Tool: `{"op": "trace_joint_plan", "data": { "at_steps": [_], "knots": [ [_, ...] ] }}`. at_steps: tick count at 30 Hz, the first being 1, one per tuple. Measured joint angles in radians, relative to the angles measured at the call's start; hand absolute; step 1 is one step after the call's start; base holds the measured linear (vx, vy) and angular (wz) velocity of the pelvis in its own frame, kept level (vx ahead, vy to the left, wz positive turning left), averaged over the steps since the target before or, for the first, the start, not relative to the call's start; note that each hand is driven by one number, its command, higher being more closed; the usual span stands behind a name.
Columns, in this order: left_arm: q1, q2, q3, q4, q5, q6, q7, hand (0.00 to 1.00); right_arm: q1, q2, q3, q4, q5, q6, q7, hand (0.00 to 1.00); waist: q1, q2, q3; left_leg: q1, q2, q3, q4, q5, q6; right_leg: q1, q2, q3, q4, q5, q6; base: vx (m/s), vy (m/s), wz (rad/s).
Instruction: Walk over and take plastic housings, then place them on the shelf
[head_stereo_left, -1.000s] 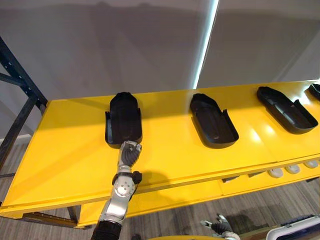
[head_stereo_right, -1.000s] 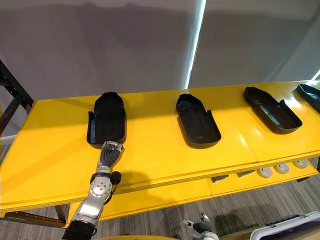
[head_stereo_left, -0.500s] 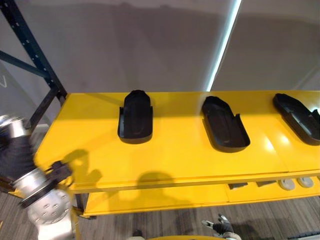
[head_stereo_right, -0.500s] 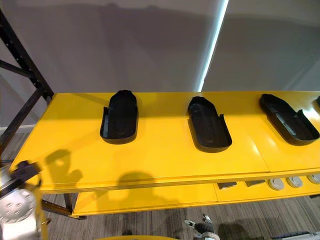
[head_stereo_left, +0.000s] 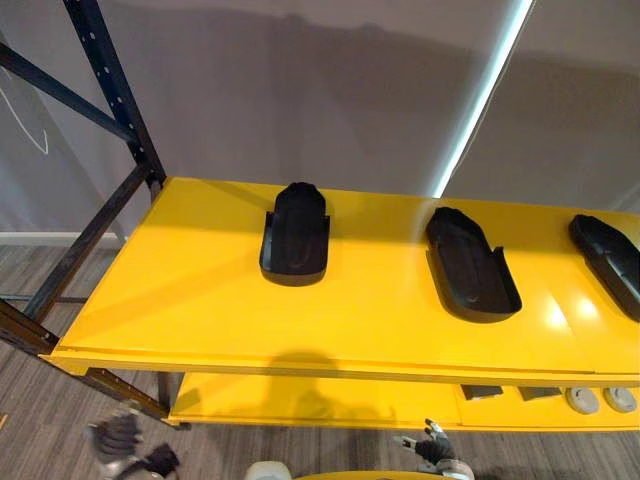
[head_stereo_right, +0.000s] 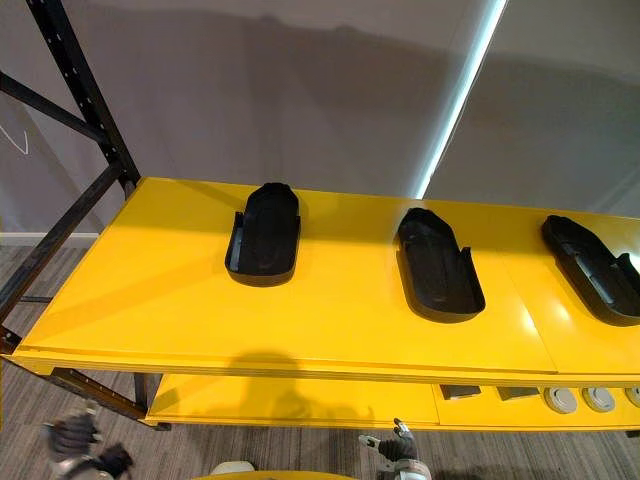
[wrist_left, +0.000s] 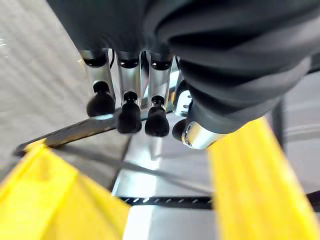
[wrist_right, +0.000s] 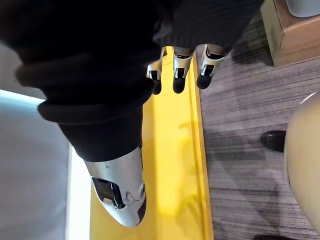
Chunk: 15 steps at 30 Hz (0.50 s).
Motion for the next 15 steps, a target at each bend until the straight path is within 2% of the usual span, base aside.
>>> {"op": "trace_joint_plan", "data": {
  "at_steps": [5,15],
  "knots": [
    [-0.071,-0.008,-0.038,0.209,0.021,0.017,-0.019,0.0,-0.001,0.001,-0.003,-0.009,0.001,0.001,-0.002,0.0,-0.001,0.006,0.0,0.0,-0.015,0.007,0.007,-0.01,0.008,-0.004,-0.018,0.003,0.011,-0.01,0.01,0.02,0.03,-0.02],
    [-0.136,0.001,-0.103,0.405,0.06,0.018,-0.04,0.0,-0.001,-0.001,-0.058,-0.007,0.011,0.0,-0.007,0.0,-0.001,0.031,-0.001,0.033,-0.024,0.034,-0.038,0.001,0.008,-0.014,-0.025,0.028,0.009,-0.01,0.011,0.02,0.005,-0.07]
  ]
}}
